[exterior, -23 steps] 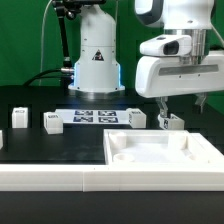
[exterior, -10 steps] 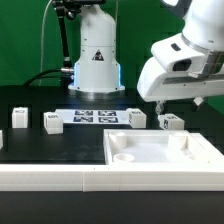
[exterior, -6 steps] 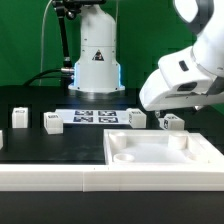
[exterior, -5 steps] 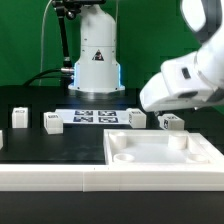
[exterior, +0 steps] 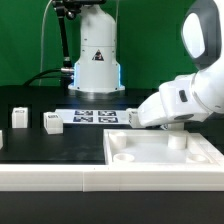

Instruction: Assemble one leg

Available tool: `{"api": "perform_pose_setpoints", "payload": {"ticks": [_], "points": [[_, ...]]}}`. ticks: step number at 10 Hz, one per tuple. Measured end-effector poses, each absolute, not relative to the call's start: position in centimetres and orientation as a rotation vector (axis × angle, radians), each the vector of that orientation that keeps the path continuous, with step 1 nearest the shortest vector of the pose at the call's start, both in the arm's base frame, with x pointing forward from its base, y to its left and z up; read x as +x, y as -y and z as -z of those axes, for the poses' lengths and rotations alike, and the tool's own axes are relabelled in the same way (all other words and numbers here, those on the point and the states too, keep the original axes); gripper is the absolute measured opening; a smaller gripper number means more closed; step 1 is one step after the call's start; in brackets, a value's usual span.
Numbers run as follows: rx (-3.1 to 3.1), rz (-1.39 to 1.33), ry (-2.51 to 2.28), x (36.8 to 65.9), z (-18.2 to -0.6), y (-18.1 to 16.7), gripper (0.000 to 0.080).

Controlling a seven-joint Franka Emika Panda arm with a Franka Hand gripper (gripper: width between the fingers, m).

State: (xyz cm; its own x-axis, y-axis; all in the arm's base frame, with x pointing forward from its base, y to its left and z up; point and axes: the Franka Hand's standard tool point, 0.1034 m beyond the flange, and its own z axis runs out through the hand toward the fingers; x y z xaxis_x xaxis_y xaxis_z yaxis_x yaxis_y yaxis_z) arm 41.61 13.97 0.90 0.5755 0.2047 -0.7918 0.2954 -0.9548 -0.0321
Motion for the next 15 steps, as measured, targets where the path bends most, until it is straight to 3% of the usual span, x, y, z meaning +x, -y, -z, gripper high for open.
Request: {"api": "perform_pose_setpoints", "payload": {"ticks": [3,5,6,7,13,14,15], "points": [[2.694,1.329,-0.439,41.2,-0.6,-14.2,0.0649],[2.694,1.329,-0.44,41.3,-0.6,-14.2,0.0358],[2.694,1.329,-0.44,41.3,-0.6,-14.2,0.0358],[2.693,1.33,-0.439,41.2,-0.6,-14.2,0.029],[2.695,1.329,-0.439,41.3,-0.6,-14.2,0.0291],[2.7,1.333,-0.446,41.6,-1.5,-14.0,0.0291],[2.702,1.329,-0.448,42.2,-3.5,-13.9,0.0291]]}}
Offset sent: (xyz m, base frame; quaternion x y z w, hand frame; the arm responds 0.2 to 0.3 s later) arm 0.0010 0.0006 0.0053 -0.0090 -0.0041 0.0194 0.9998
